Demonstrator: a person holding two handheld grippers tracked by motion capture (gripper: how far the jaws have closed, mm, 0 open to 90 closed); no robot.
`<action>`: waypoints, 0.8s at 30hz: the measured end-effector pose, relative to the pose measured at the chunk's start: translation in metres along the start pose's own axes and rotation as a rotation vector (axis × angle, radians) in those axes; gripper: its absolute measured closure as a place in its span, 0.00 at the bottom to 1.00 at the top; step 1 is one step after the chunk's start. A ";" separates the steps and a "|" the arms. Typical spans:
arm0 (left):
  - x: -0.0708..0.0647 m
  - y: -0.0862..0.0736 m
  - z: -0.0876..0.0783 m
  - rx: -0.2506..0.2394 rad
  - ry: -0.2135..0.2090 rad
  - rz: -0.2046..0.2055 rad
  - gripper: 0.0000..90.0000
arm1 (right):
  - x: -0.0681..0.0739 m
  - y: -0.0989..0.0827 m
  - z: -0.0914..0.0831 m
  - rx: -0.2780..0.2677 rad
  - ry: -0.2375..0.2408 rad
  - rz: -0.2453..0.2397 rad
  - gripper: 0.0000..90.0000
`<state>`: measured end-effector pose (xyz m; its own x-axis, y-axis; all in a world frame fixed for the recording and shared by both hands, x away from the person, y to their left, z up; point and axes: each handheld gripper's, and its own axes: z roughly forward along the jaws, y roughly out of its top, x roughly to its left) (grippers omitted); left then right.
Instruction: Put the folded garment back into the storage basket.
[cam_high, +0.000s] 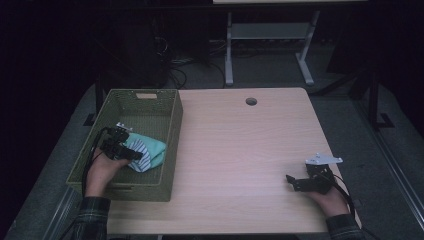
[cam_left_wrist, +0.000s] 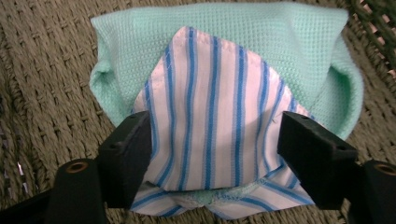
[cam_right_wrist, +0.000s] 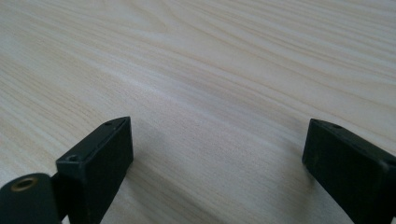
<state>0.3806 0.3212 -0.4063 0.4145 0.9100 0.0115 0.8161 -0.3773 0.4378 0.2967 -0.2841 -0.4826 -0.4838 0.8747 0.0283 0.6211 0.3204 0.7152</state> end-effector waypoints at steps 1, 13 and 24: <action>0.001 0.000 -0.001 -0.007 0.005 0.003 0.25 | 0.000 0.000 0.000 0.000 0.000 0.000 0.09; 0.002 0.002 -0.014 -0.075 -0.007 -0.014 0.16 | 0.000 0.000 0.000 0.000 0.000 -0.001 0.09; -0.004 0.006 -0.035 -0.152 -0.012 -0.047 0.16 | 0.000 0.000 0.000 0.001 0.000 0.000 0.09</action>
<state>0.3699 0.3212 -0.3719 0.3833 0.9234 -0.0228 0.7645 -0.3033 0.5688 0.2967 -0.2840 -0.4826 -0.4843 0.8745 0.0284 0.6215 0.3209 0.7147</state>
